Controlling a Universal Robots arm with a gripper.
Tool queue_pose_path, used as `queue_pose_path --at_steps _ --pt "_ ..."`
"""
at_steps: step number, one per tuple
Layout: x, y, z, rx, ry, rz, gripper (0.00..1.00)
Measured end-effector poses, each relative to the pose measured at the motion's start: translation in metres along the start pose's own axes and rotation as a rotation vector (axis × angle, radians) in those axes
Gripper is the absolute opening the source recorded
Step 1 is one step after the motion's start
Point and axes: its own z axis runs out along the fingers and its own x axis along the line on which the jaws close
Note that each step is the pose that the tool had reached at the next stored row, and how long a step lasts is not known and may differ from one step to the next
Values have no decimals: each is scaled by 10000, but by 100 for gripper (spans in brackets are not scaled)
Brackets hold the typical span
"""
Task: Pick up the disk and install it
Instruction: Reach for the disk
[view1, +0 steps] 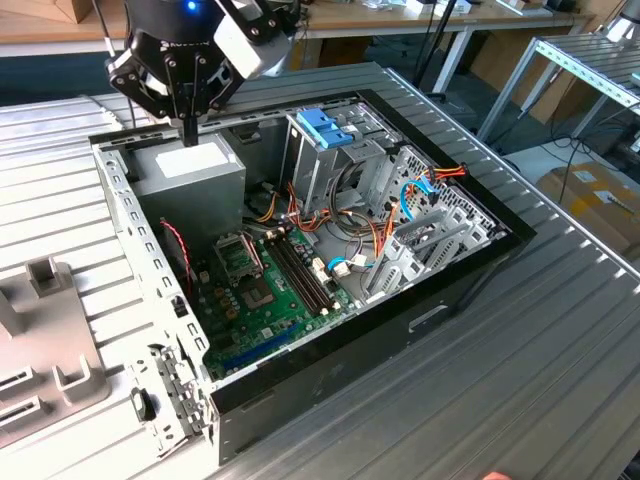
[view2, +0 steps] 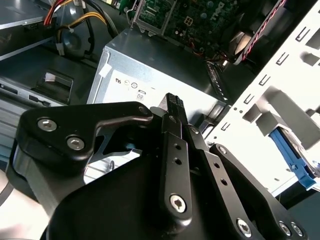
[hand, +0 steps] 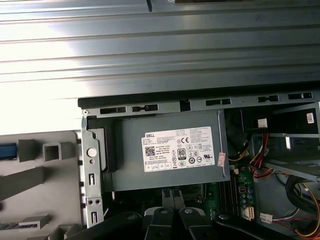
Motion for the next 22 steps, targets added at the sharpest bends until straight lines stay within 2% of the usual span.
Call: queue_pose_path --at_steps 22 --pt "52 -4 -1 0 0 0 11"
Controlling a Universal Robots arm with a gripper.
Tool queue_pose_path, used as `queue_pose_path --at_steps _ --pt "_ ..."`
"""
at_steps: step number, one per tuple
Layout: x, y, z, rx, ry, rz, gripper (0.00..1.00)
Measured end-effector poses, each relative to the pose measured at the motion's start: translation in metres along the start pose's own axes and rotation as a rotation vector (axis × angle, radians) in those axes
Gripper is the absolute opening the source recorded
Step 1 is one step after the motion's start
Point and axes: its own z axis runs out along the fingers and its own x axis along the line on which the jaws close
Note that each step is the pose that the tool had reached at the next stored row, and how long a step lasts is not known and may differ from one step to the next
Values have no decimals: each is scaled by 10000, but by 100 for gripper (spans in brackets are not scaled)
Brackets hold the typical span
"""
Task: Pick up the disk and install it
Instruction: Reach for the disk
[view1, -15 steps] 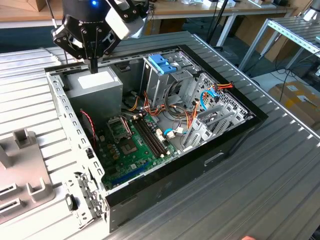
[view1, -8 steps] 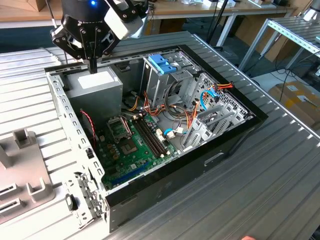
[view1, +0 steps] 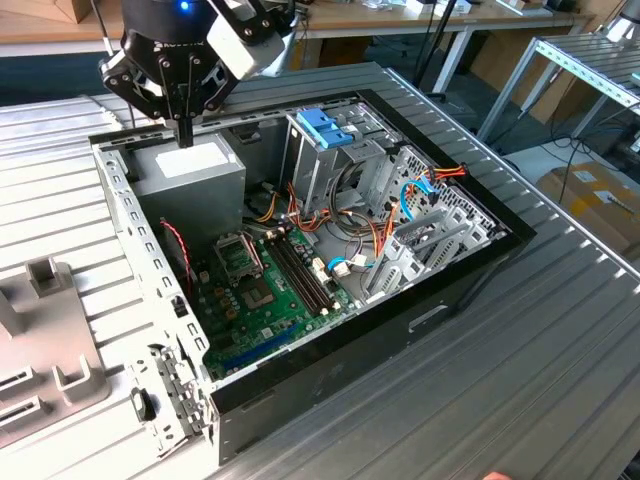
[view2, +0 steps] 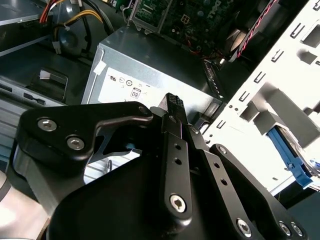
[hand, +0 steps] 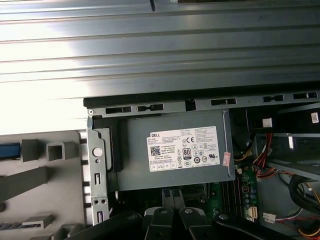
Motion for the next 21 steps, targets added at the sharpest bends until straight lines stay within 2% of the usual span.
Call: queue_pose_path --at_steps 9,21 --pt "60 -5 -2 0 0 0 11" --pt "187 -14 -5 0 0 0 11"
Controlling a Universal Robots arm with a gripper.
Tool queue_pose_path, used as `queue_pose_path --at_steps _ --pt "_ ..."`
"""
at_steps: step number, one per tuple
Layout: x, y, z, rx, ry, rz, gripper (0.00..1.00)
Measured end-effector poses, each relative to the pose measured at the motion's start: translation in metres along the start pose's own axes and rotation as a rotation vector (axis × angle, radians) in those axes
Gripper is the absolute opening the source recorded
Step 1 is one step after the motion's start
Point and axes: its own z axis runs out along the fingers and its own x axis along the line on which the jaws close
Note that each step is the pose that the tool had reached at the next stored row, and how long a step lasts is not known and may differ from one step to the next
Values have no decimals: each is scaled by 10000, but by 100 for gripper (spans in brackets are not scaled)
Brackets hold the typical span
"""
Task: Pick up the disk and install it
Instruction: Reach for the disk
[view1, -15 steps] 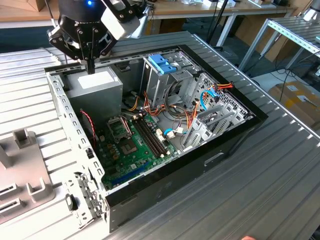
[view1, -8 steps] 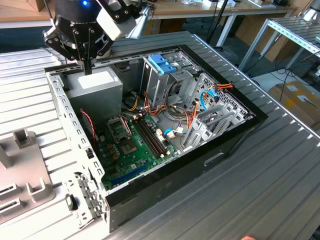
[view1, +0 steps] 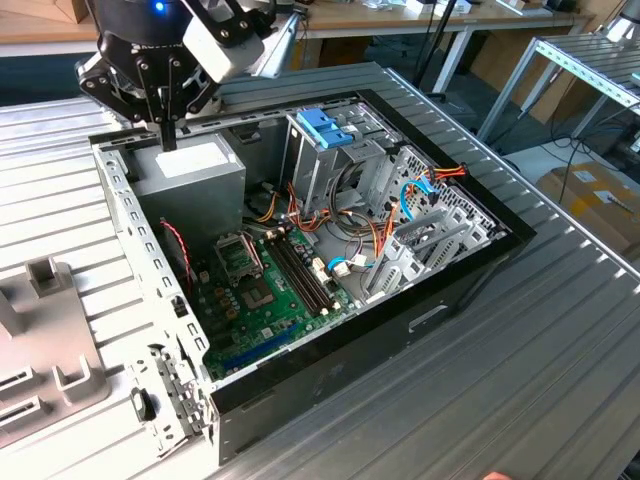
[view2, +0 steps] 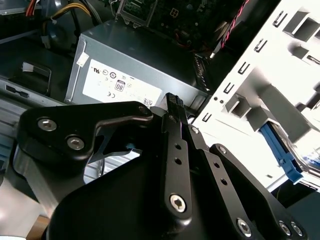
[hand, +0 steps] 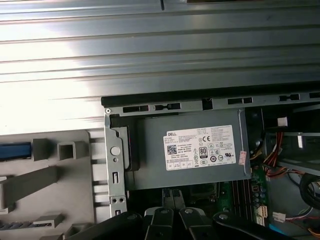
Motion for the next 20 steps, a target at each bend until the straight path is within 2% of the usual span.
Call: queue_pose_path --at_steps 20 --pt "163 -12 -5 1 1 0 11"
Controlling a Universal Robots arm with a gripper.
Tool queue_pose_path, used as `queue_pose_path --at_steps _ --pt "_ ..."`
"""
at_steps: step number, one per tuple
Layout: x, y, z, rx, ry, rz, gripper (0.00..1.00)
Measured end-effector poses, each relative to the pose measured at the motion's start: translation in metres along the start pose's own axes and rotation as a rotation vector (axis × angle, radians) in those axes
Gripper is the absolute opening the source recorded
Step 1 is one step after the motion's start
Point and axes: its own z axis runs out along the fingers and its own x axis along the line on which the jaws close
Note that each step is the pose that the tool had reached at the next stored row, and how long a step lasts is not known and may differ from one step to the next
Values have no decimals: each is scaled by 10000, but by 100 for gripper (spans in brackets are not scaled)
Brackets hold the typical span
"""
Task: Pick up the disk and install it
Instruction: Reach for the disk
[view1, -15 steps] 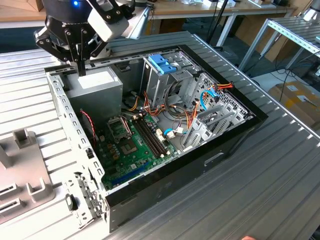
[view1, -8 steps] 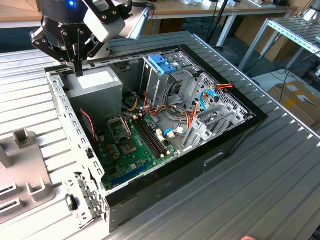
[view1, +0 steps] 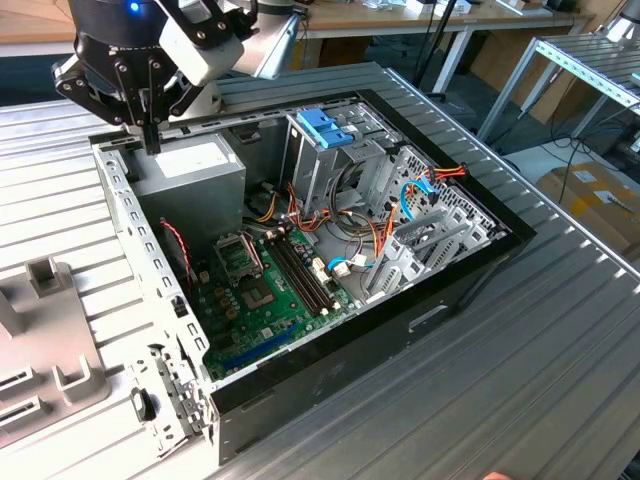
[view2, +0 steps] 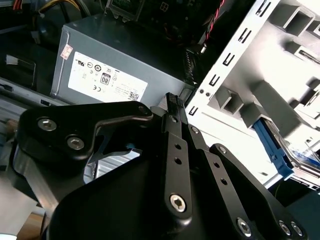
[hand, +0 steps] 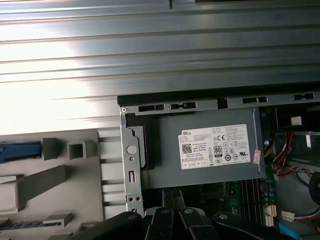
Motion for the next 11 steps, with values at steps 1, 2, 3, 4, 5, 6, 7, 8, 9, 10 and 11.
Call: queue_pose_path --at_steps 1,2,3,4,5,6,7,8,9,10,11 --pt "14 -1 -1 1 0 0 11" --pt "33 -3 -1 0 0 0 11" --pt "45 -4 -1 0 -1 0 11" --pt "60 -5 -2 0 0 0 11" --pt "70 -5 -2 0 0 0 11" --pt "81 -6 -2 0 0 0 11" --pt "90 -7 -3 1 1 0 11" --pt "105 -8 -3 0 0 0 11" --pt "122 -9 -3 0 0 0 11" --pt "130 -10 -3 0 0 1 11" --pt "140 -11 -3 -1 -1 1 11"
